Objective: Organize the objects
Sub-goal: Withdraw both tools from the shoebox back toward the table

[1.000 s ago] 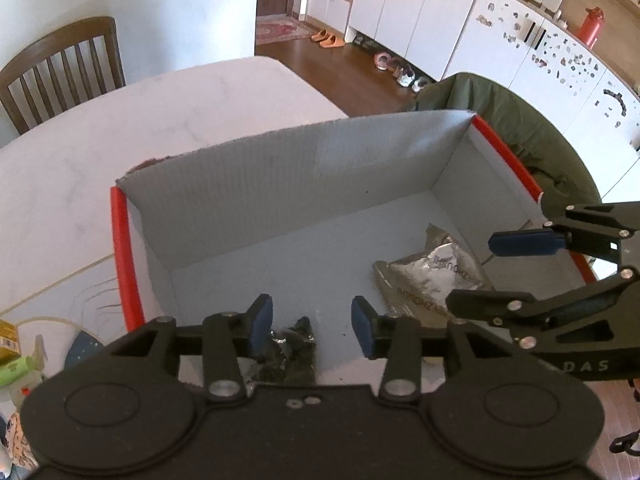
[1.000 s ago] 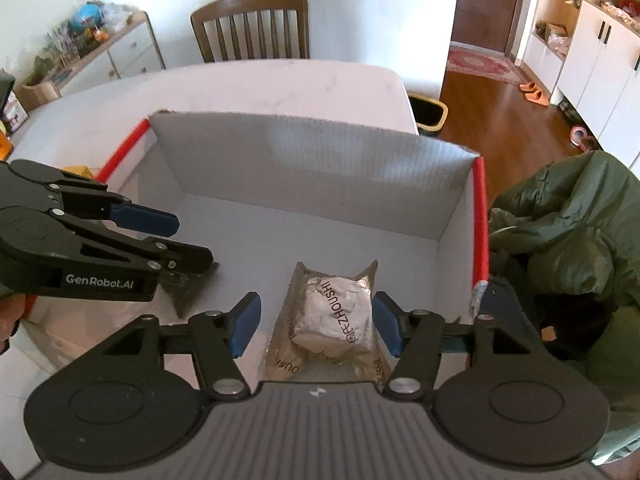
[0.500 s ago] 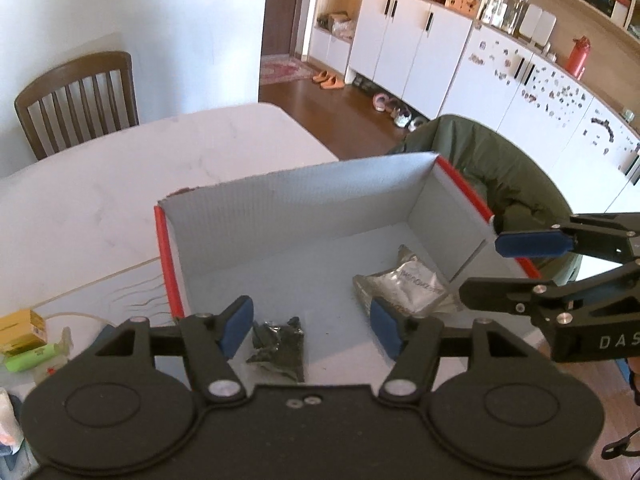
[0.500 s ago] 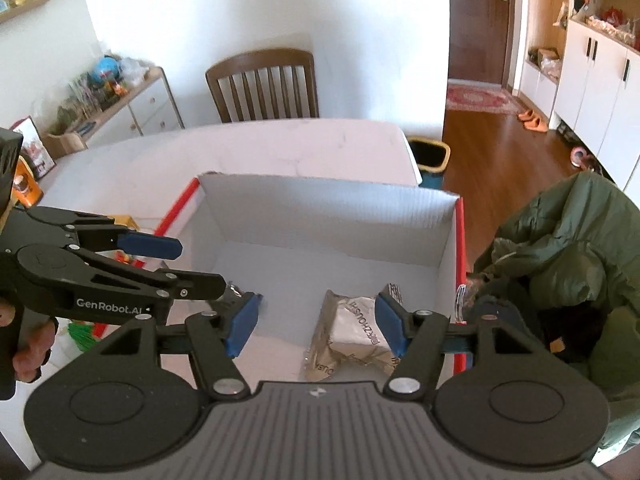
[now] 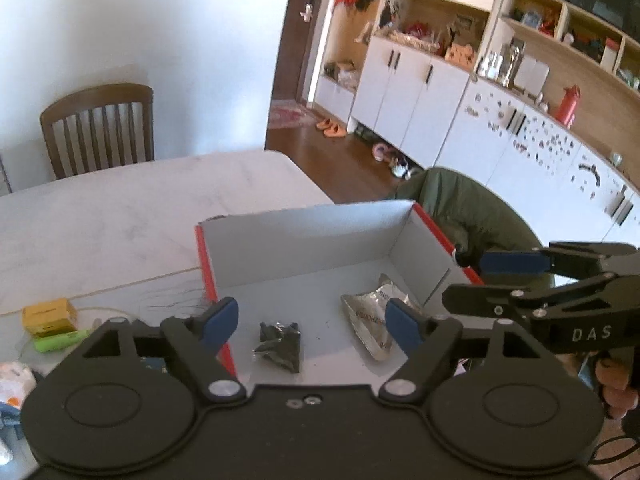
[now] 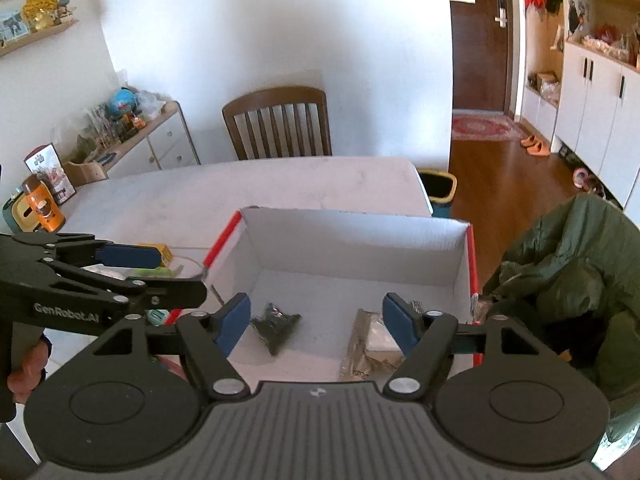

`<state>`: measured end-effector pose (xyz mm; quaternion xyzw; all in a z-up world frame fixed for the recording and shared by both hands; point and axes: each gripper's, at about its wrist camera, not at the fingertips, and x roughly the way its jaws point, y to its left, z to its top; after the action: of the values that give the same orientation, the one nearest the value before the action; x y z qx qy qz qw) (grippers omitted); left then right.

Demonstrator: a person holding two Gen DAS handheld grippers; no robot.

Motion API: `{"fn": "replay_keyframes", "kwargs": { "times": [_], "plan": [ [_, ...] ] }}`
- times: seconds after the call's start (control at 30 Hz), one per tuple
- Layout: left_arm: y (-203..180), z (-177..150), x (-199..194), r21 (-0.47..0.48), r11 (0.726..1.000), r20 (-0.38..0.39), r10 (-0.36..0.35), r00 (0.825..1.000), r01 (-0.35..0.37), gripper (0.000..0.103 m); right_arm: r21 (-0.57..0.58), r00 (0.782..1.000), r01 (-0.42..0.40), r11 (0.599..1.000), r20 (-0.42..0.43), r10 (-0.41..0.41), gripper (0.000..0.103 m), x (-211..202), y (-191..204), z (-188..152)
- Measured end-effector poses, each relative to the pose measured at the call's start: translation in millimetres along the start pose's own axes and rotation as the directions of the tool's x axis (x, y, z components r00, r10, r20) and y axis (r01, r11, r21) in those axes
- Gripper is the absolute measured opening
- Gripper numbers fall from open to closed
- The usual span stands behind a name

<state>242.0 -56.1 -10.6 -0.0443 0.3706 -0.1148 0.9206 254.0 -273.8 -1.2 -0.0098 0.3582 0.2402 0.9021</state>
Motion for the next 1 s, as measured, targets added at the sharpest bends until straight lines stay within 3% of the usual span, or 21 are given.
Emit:
{"fn": "replay_keyframes", "kwargs": {
  "times": [0.43,0.6,1.0],
  "plan": [
    [35.9,-11.4,-63.1,-0.018,0.999,0.112,0.034,0.993,-0.032,0.102,0.004,0.995,-0.032,0.999,0.096,0.031,0.084,-22.6,56.1,-0.7],
    [53.0,-19.8,-79.2,-0.028,0.999,0.120,0.040,0.992,-0.037,0.102,-0.002,0.992,-0.047,0.999,0.120,0.047,0.088,-23.9,85.1,-1.5],
    [108.7,-45.6,-108.5,-0.060,0.994,0.160,0.096,0.983,-0.087,0.103,-0.015,0.991,-0.035,0.999,0.132,0.037,0.089,-16.1,144.7,-11.6]
  ]
}}
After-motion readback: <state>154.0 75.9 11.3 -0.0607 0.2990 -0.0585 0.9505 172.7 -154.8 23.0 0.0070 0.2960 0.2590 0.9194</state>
